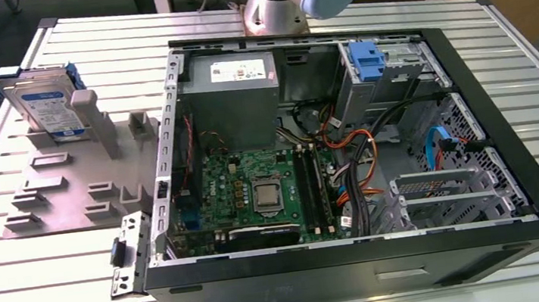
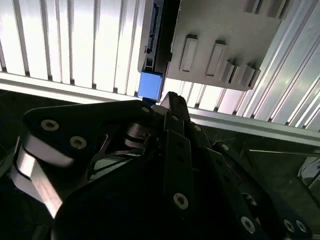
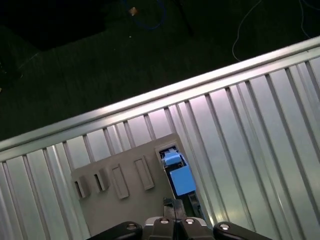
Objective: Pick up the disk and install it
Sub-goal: 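Pick up the disk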
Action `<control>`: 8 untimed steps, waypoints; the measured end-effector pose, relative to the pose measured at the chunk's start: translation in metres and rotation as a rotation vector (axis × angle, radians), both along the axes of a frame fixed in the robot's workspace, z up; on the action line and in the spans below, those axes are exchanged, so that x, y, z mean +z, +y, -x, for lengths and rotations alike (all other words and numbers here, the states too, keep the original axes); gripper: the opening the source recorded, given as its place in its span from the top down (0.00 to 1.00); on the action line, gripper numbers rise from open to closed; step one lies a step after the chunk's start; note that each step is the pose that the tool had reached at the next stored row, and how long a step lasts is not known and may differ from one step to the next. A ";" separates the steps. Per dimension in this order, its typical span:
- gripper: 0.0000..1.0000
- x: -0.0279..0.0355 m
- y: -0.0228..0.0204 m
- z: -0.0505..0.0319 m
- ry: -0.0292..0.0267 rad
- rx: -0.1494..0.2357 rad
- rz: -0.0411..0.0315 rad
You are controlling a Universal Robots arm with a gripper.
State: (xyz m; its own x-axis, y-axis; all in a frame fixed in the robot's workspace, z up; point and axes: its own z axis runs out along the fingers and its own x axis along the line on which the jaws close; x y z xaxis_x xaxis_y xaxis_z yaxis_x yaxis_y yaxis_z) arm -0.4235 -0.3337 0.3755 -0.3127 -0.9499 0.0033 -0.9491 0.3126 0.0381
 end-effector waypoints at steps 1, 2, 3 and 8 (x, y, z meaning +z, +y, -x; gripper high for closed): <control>0.89 0.0000 0.0000 0.0000 0.0000 0.017 0.0000; 0.89 0.0000 0.0000 0.0000 0.0000 0.035 0.0000; 0.89 0.0000 0.0000 0.0000 0.0000 0.053 0.0000; 0.89 -0.0002 0.0011 0.0013 -0.0155 0.101 0.0092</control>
